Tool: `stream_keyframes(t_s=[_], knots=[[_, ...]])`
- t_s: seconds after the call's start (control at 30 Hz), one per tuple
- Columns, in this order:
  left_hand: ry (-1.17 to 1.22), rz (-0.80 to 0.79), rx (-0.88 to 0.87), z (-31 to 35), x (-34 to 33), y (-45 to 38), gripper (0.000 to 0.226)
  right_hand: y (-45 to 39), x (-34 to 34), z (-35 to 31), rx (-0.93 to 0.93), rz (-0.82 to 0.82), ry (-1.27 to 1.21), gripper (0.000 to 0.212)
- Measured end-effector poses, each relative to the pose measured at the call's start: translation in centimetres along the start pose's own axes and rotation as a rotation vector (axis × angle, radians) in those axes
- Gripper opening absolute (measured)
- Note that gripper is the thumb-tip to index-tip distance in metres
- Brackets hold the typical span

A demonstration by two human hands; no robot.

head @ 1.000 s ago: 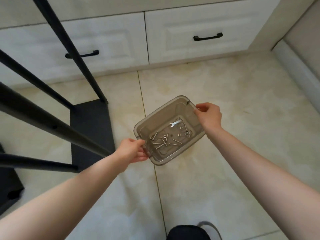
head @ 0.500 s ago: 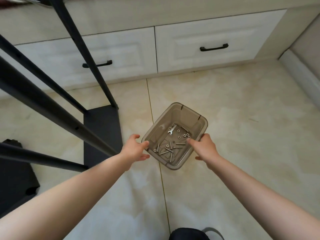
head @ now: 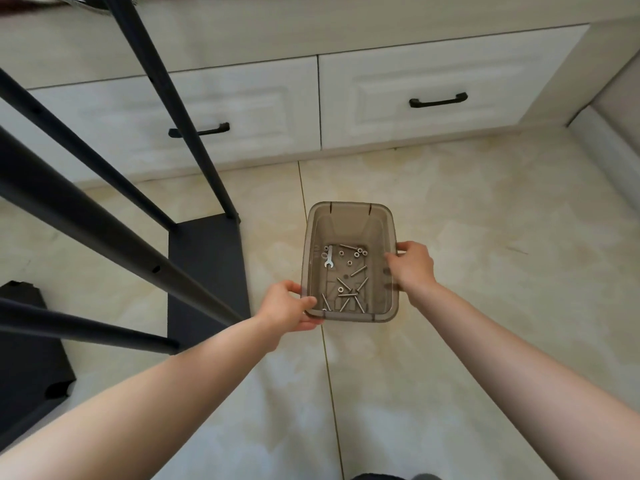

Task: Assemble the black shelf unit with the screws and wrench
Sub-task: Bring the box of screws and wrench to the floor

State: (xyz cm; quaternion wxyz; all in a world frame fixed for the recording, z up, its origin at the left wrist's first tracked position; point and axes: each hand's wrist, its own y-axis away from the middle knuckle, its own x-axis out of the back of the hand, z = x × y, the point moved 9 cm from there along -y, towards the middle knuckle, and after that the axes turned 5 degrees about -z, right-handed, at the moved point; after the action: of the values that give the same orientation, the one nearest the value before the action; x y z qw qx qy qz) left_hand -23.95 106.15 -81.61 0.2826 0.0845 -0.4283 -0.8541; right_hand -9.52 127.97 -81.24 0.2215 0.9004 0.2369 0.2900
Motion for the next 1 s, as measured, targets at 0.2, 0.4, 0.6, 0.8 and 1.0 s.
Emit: stream_keyframes(t_s=[0.2, 0.4, 0.6, 0.8, 1.0], knots=[[0.166, -0.004, -0.016, 0.8, -1.0, -0.2, 0.036, -1.6, 0.4, -1.2, 0.02, 0.05, 0.035, 0.031], [0.15, -0.01, -0.043, 1.9, -1.3, -1.1, 0.045, -2.5, 0.9, -1.9, 0.034, 0.053, 0.116, 0.033], [0.038, -0.039, -0.038, 1.5, -0.8, 0.0, 0.059, -1.6, 1.7, -2.5, 0.053, 0.034, 0.233, 0.048], [-0.081, -0.046, -0.031, 1.5, 1.9, 4.2, 0.043, 2.9, 2.3, -5.3, 0.159, 0.058, 0.287, 0.043], [-0.129, -0.005, -0.166, 3.5, 5.3, 10.9, 0.023, 10.9, 0.0, -12.0, 0.381, -0.051, 0.287, 0.034]])
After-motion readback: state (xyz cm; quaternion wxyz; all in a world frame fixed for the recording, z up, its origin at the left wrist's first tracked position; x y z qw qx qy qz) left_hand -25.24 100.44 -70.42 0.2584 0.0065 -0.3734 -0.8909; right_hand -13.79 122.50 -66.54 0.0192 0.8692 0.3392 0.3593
